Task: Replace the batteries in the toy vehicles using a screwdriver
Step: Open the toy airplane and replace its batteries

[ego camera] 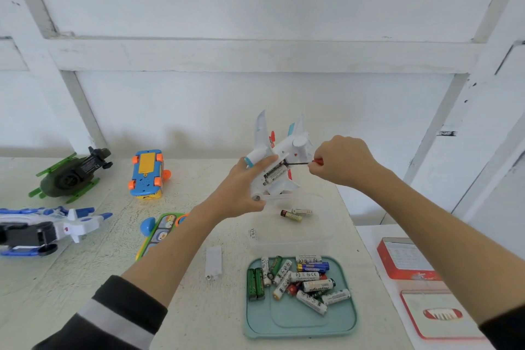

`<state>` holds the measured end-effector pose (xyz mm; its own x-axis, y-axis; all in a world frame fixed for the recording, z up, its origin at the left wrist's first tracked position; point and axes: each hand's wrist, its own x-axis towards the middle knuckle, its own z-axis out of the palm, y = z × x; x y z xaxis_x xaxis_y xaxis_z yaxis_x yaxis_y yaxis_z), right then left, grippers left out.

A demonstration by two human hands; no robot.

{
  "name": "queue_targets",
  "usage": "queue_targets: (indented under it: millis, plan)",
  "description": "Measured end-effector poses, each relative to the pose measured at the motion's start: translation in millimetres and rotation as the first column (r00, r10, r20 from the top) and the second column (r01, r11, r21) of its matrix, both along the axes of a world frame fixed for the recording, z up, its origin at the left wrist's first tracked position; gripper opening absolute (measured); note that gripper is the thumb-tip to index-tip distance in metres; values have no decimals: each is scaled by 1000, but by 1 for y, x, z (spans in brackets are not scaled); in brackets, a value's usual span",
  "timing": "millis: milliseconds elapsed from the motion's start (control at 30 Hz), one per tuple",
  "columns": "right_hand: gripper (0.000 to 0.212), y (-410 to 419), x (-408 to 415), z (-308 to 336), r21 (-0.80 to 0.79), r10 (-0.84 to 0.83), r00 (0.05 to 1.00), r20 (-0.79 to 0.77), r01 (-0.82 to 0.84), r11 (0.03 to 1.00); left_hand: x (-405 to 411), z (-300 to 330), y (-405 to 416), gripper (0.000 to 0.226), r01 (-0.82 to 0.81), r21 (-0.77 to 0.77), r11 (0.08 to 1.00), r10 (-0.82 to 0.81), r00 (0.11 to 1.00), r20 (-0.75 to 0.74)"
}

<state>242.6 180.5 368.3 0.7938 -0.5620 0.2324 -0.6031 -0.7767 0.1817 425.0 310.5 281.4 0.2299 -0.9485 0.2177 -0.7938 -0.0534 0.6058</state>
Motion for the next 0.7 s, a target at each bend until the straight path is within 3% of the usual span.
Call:
queue_targets:
  millis: [133,333,500,700]
  plan:
    - [38,-3,-6,0,68,15,999,-29,-13,998,-1,-2,0,90,23,51,998,-25,998,54]
    - [36,-3,-12,-3,94,2,1000,7,-2,996,-2,2,-2,90,20,18,1000,-19,999,-33]
    - [34,-3,-14,-10,116,-27,963,268,-4,993,-5,5,1,88,-36,-83,996,7,947,-322]
    - [36,8,-5,-20,180,20,923,385,-97,979,-18,2,5,88,-49,-186,981,-69,813,-578]
